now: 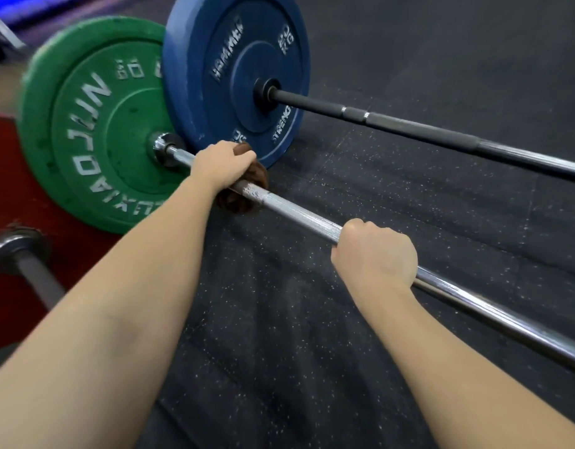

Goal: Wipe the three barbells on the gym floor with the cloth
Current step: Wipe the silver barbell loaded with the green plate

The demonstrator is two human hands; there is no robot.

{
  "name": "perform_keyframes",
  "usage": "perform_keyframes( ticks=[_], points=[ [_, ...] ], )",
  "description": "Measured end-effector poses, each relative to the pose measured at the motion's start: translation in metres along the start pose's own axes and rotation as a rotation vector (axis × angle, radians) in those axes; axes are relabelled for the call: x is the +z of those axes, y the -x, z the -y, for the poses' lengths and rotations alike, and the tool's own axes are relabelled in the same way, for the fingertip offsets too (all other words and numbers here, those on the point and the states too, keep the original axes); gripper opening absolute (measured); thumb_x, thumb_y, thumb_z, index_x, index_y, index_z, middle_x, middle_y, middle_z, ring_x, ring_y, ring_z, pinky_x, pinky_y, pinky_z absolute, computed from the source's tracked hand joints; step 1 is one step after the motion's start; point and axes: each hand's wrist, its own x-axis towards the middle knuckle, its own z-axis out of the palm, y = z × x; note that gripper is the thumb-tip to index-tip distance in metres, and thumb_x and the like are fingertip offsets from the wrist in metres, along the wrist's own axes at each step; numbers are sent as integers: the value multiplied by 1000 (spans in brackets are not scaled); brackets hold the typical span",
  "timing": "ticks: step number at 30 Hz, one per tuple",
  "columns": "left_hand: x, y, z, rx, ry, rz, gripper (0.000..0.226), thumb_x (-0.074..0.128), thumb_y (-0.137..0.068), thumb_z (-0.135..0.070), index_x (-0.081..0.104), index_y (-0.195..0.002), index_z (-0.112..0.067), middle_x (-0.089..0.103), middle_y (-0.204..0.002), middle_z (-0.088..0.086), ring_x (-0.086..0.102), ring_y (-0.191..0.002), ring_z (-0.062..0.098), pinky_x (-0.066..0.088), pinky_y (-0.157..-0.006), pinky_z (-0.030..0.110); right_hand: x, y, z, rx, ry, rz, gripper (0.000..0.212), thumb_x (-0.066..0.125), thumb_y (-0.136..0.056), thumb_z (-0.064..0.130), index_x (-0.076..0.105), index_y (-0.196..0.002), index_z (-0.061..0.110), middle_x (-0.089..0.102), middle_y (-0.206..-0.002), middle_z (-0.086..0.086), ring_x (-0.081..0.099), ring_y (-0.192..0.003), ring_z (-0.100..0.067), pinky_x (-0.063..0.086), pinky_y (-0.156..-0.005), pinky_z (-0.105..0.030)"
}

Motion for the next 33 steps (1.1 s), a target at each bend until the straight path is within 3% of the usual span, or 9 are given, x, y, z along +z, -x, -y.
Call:
perform_keyframes(
  ticks=[4,9,13,15,19,21,25,27,33],
  points=[
    [16,22,-17,73,82,-63,36,49,-87,-52,71,-101,-28,72,-111,2,62,-105,33,45,-93,41,0,0,1,10,9,8,19,56,-97,23,42,-87,16,38,-61,1,42,-54,-25,19,-47,-29],
    [34,36,-33,101,51,-95,30,50,-95,-47,65,-100,-22,70,-106,2,55,-95,29,34,-82,37,-1,0,1,-2,5,-13,14,55,-98,25,47,-90,16,55,-70,0,42,-56,-26,22,-49,-30],
    [22,21,-18,200,37,22,32,48,-91,-52,66,-101,-28,70,-107,-2,60,-102,28,45,-86,38,-1,0,0,-6,10,6,19,55,-99,24,42,-87,16,36,-63,1,41,-57,-26,26,-53,-31],
    [12,12,-11,212,55,80,34,47,-89,-53,66,-96,-25,69,-107,2,61,-103,30,47,-89,40,-1,-1,1,-8,3,13,16,55,-99,24,44,-89,16,40,-64,0,43,-61,-27,26,-54,-31],
    [10,0,-9,130,-5,29,39,45,-83,-58,60,-82,-22,66,-97,7,58,-94,34,44,-80,38,1,-1,-1,-15,-4,-11,15,56,-97,21,45,-89,15,58,-75,-1,44,-60,-27,26,-53,-30],
    [12,0,-14,84,-24,41,35,49,-88,-53,61,-84,-21,65,-98,8,57,-93,33,42,-79,36,2,-1,-1,-22,8,-9,17,56,-98,20,43,-88,15,63,-80,-2,47,-63,-29,29,-56,-31],
    [17,16,-24,44,-6,-77,30,46,-93,-47,62,-90,-22,69,-107,10,60,-102,37,37,-79,37,2,0,0,-5,-2,-28,14,55,-98,21,45,-89,15,66,-82,-2,48,-63,-30,21,-50,-29],
    [25,31,-36,50,25,-109,26,46,-93,-45,60,-88,-24,69,-104,8,58,-99,35,35,-78,37,1,0,1,-8,8,-31,13,55,-98,23,48,-90,15,67,-83,-2,48,-63,-30,26,-53,-30],
    [40,52,-55,89,86,-136,29,45,-91,-46,62,-87,-23,62,-87,-4,54,-87,30,34,-74,36,0,1,2,9,24,-4,21,57,-98,27,43,-87,15,37,-60,1,31,-47,-21,19,-48,-29]
  ],
)
